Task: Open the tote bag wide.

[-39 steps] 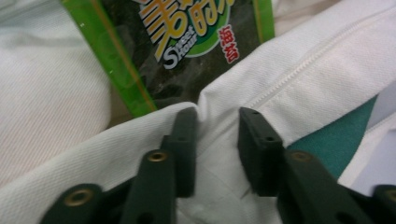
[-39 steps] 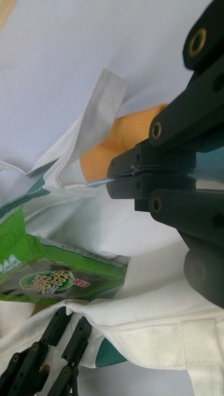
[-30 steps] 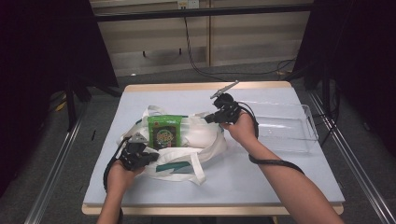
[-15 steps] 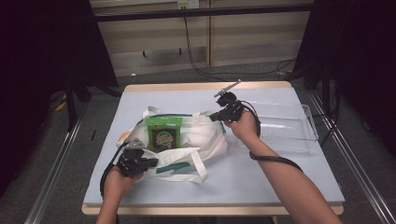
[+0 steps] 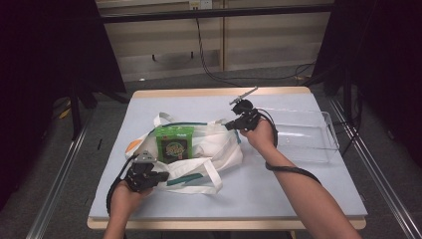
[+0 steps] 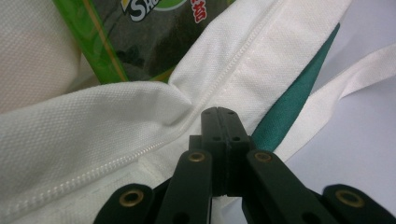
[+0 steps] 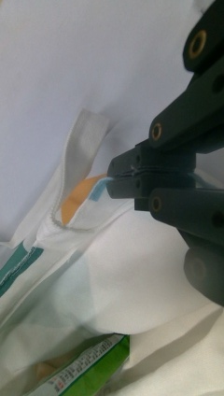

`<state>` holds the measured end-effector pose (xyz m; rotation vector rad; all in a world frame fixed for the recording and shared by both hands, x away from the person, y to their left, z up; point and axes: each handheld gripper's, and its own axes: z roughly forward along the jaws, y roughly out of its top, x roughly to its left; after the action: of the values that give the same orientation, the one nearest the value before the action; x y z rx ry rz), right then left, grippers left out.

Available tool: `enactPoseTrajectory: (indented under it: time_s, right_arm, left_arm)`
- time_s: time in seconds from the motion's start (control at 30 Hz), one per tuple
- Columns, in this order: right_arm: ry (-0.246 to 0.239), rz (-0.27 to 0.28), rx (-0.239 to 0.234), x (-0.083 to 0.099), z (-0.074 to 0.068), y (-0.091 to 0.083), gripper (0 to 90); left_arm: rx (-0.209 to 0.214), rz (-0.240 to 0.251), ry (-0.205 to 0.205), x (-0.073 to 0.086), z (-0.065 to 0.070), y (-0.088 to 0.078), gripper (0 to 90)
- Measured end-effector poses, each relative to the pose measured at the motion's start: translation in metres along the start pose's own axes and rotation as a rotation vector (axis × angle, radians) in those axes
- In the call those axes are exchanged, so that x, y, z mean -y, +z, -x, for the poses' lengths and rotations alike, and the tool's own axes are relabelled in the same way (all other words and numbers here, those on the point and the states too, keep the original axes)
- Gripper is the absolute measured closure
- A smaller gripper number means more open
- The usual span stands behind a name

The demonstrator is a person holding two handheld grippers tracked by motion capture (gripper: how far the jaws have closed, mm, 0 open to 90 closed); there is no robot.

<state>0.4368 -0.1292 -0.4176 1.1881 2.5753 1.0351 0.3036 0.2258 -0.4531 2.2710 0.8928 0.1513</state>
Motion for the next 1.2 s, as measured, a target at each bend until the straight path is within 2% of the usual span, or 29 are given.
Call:
enactPoseTrajectory:
  time_s: [0.23, 0.27, 0.37, 0.5, 0.7, 0.73, 0.87, 1.0, 1.03, 1.2]
  right_arm:
    - [-0.002, -0.035, 0.019, 0.001, 0.004, 0.005, 88.7]
    - [-0.011, -0.037, 0.022, 0.000, 0.003, 0.006, 88.7]
    - [-0.009, -0.046, 0.028, 0.000, 0.003, 0.006, 88.6]
    - [-0.025, -0.068, 0.047, -0.001, 0.001, 0.008, 88.6]
    - [-0.032, -0.084, 0.057, -0.001, 0.000, 0.010, 88.5]
    - [-0.042, -0.081, 0.057, -0.001, 0.000, 0.010, 88.3]
    - [-0.020, -0.055, 0.049, 0.000, -0.001, 0.008, 87.3]
    - [-0.028, -0.028, 0.040, 0.000, -0.003, 0.004, 80.8]
    - [-0.024, -0.013, 0.042, 0.000, -0.004, 0.003, 78.2]
    - [-0.037, -0.001, 0.028, -0.001, -0.008, -0.002, 77.8]
  left_arm:
    - [0.002, 0.005, 0.007, 0.001, 0.000, 0.000, 90.0]
    - [-0.009, 0.004, 0.018, 0.001, -0.001, -0.001, 90.0]
    - [0.006, 0.010, 0.005, 0.001, 0.000, 0.000, 90.0]
    - [-0.001, 0.007, 0.019, 0.001, 0.001, 0.000, 90.0]
    - [-0.001, 0.006, 0.016, 0.001, 0.001, 0.000, 90.0]
    - [-0.004, 0.002, 0.017, 0.001, 0.001, 0.000, 90.0]
    - [0.011, 0.010, -0.007, 0.001, -0.001, -0.001, 90.0]
    - [0.014, 0.017, -0.035, -0.001, 0.000, -0.002, 90.0]
    - [0.024, 0.012, -0.036, -0.002, 0.000, -0.003, 90.0]
    - [0.023, 0.037, -0.037, -0.007, 0.001, -0.006, 90.0]
